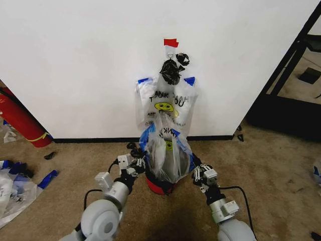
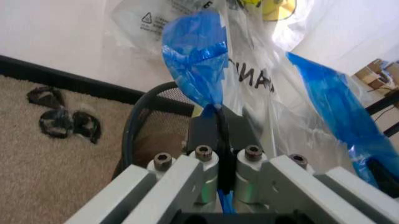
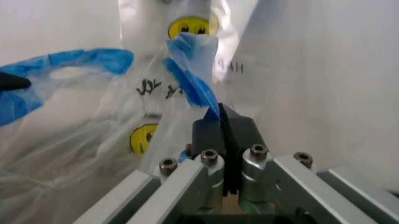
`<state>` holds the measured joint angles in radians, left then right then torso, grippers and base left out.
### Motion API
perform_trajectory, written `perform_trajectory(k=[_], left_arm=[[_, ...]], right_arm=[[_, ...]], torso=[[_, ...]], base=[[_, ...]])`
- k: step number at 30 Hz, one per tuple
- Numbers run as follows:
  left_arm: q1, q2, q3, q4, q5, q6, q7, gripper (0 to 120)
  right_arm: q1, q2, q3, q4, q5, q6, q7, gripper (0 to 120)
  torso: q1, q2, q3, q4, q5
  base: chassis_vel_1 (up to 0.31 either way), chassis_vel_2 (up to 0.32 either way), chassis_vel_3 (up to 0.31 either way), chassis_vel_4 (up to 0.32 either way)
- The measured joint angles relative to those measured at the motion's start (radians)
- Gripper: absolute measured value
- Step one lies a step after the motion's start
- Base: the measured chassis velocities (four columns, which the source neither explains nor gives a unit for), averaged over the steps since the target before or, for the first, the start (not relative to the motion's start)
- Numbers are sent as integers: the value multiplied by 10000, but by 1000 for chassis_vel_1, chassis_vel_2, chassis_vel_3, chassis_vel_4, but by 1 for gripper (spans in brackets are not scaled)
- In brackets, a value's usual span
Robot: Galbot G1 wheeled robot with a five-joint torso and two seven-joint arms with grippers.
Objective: Pick up the garbage bag from the wall and place it over the trash bin.
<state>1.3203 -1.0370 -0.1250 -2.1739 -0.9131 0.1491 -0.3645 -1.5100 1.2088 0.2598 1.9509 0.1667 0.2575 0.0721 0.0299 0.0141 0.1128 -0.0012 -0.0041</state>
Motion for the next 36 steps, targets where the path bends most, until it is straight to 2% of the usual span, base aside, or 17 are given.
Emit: perform_trajectory(k=[14, 20, 27, 36], left_arm=[[349, 371, -330, -77, 69, 179, -211, 0], [628, 368, -453, -42, 93, 211, -350, 0], [1126, 308, -641, -310, 329, 177, -359, 0], [1495, 305, -738, -233, 411, 149, -386, 0]], right_arm=[[-234, 172, 21, 99, 896, -727, 577, 0], [-685, 419, 34, 306, 1297, -1416, 1142, 0], [-1003, 663, -76, 446, 1253, -1455, 1181, 0], [-957, 748, -108, 203, 1258, -1648, 1411, 0]], torso=[[0, 0, 0, 2, 0], [0, 0, 0, 0, -1], [0, 0, -1, 0, 0], [0, -2, -1, 1, 1]], base=[[0, 0, 0, 0], [0, 0, 0, 0], [0, 0, 0, 0], [0, 0, 0, 0]])
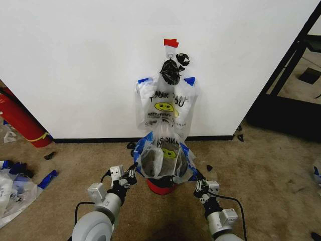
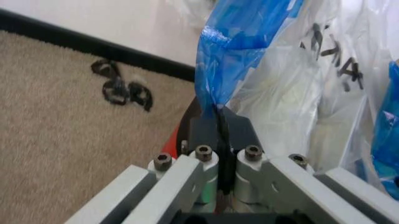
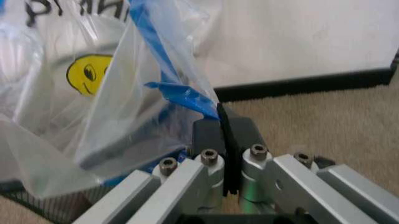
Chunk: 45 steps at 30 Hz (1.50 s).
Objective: Pick up the garbage bag from the wall and place it over the trash bin.
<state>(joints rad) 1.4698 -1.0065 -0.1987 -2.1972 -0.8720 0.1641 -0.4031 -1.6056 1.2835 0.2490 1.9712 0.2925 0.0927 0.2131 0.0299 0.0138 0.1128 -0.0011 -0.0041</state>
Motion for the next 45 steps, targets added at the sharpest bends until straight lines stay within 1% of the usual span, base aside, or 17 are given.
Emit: perform_trajectory(k=[5, 10, 13, 20, 26, 34, 45], left_arm=[[72, -36, 45, 216, -75, 134, -90, 0], [186, 5, 125, 345, -90, 323, -110, 0], [86, -10, 190, 474, -74, 376, -110, 0], [-387, -133, 267, 1030, -17, 450, -113, 0], [-680, -325, 244, 1412, -10, 444, -98, 0], [-1161, -640, 603, 1919, -11, 484, -52, 0], [-1615, -636, 659, 2419, 3, 492, 103, 0]], right_arm=[[142, 39, -15, -213, 208, -252, 160, 0], [463, 48, -34, -372, 756, -713, 307, 0], [697, 58, -44, -501, 1046, -919, 353, 0], [1565, 101, 23, -950, 2250, -1639, 531, 0], [2031, 72, -7, -1386, 2448, -1845, 487, 0], [2766, 194, -296, -2199, 2399, -2169, 420, 0], [3356, 233, -260, -2918, 2244, -2130, 31, 0]], torso=[[0, 0, 0, 0, 0], [0, 0, 0, 0, 0], [0, 0, 0, 0, 0], [1, 0, 1, 0, 0], [1, 0, 1, -1, -1], [1, 0, 2, 1, 0], [1, 0, 1, 0, 0]], base=[[0, 0, 0, 0], [0, 0, 0, 0], [0, 0, 0, 0], [0, 0, 0, 0], [0, 0, 0, 0], [0, 0, 0, 0], [0, 0, 0, 0]])
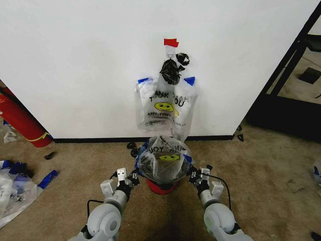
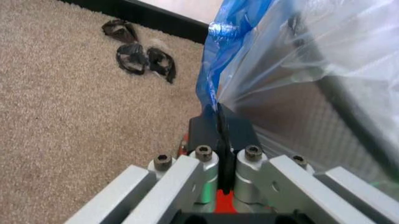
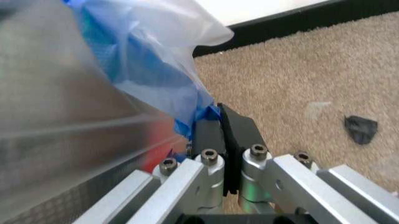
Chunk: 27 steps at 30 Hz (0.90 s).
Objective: Pick up the garbage bag from the wall and place it over the trash bin.
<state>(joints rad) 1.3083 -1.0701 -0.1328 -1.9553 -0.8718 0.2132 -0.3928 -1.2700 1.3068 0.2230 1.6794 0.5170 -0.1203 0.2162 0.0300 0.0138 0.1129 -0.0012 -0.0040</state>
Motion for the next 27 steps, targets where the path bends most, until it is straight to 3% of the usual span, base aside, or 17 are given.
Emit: perform_trajectory(k=[9, 11, 22, 27], left_arm=[[275, 99, -68, -153, 413, -85, 193, 0], [470, 158, -132, -323, 515, -85, 192, 6], [1510, 370, -473, -1232, 1298, -204, 183, 43], [2527, 423, -899, -2021, 1889, -499, 163, 64]], right_arm=[[-165, 14, 24, -187, -600, 900, -544, 0], [-395, -61, 61, -50, -825, 1086, -573, 2], [-1519, -501, 451, 810, -1639, 2207, -692, 39], [-2359, -641, 767, 1265, -2358, 3263, -1202, 60]], torso=[[0, 0, -1, 0, 0], [0, 0, -1, 0, -1], [-1, 0, -1, 0, 0], [-1, 1, -2, 1, 1]], base=[[0, 0, 0, 0], [0, 0, 0, 0], [0, 0, 0, 0], [0, 0, 0, 0]])
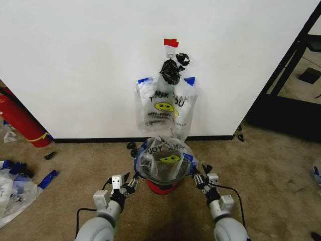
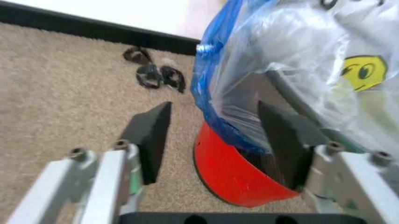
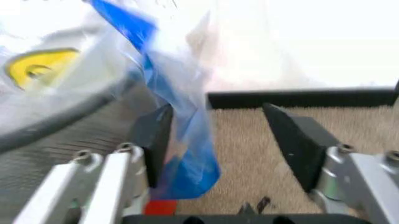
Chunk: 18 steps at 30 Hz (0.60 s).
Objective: Pick up the garbage bag from the wall and place it over the trash bin.
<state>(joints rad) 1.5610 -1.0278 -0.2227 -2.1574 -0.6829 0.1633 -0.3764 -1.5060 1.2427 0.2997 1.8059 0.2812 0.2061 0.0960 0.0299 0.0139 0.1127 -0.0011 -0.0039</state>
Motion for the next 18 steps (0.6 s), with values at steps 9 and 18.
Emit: perform_trajectory(k=[9, 18], left_arm=[[822, 48, -256, -707, 702, -394, -52, 94], [-718, 821, 179, -961, 534, -140, 46, 100]], right_arm=[[-875, -7, 654, 289, -806, 1214, -430, 90], [-1587, -25, 1232, 711, -552, 1930, -526, 100]], torso=[[0, 0, 0, 1, -1], [0, 0, 1, -5, -2]], base=[[0, 0, 0, 0], [0, 0, 0, 0]])
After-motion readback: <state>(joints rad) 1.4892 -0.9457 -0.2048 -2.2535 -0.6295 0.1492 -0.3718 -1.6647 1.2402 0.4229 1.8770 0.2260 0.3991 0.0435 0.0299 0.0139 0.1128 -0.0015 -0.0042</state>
